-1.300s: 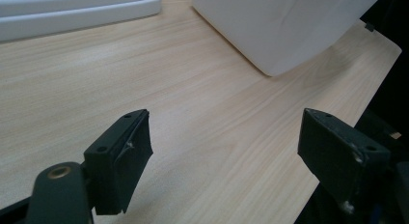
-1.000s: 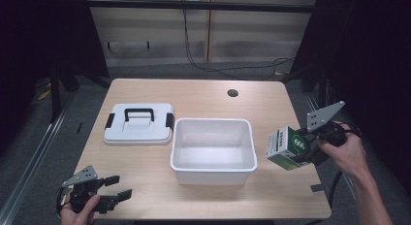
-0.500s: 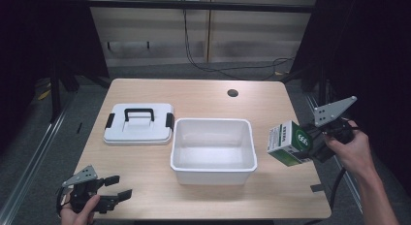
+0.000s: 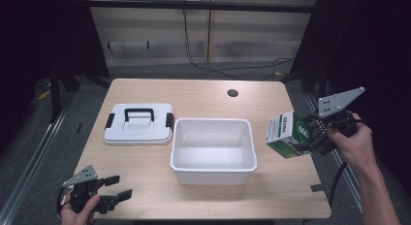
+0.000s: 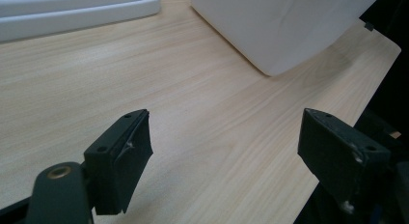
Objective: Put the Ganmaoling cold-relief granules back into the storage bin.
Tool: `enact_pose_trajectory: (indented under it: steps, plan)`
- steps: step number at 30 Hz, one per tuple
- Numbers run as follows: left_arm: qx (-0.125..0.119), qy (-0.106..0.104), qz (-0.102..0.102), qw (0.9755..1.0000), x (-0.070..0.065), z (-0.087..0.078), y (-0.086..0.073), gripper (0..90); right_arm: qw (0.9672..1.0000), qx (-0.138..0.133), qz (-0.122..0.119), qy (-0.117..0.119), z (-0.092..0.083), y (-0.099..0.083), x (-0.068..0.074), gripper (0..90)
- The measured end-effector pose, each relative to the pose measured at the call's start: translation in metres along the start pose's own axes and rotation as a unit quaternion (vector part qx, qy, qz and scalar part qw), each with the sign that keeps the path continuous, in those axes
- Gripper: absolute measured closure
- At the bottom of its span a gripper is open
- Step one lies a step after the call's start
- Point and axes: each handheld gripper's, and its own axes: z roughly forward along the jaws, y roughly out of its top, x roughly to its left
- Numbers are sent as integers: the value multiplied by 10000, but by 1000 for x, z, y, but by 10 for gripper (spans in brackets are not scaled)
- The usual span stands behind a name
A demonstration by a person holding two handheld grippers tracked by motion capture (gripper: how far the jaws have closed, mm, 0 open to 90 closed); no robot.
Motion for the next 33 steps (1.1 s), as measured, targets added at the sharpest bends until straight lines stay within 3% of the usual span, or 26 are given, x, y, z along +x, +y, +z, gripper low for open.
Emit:
enact_pose_trajectory:
  steps: [4, 7, 15, 27, 33]
  plan:
    - [-13, 2, -5, 10000, 0, 0, 0, 193, 10000, -39, -32, 0, 4, 8, 0, 160]
    - [-7, -5, -18, 10000, 0, 0, 0, 193, 9996, -251, -110, 63, 12, 17, 2, 160]
    - [-17, -17, 0, 10000, 1, 0, 0, 193, 9992, -187, -324, 119, 23, 42, 2, 161]
    - [-12, -20, -27, 10000, 0, 0, 0, 193, 9975, 139, -639, 282, 40, 83, 1, 160]
    - [-23, -23, -6, 10000, 1, -1, 0, 193, 9949, 532, -759, 391, 60, 95, 2, 160]
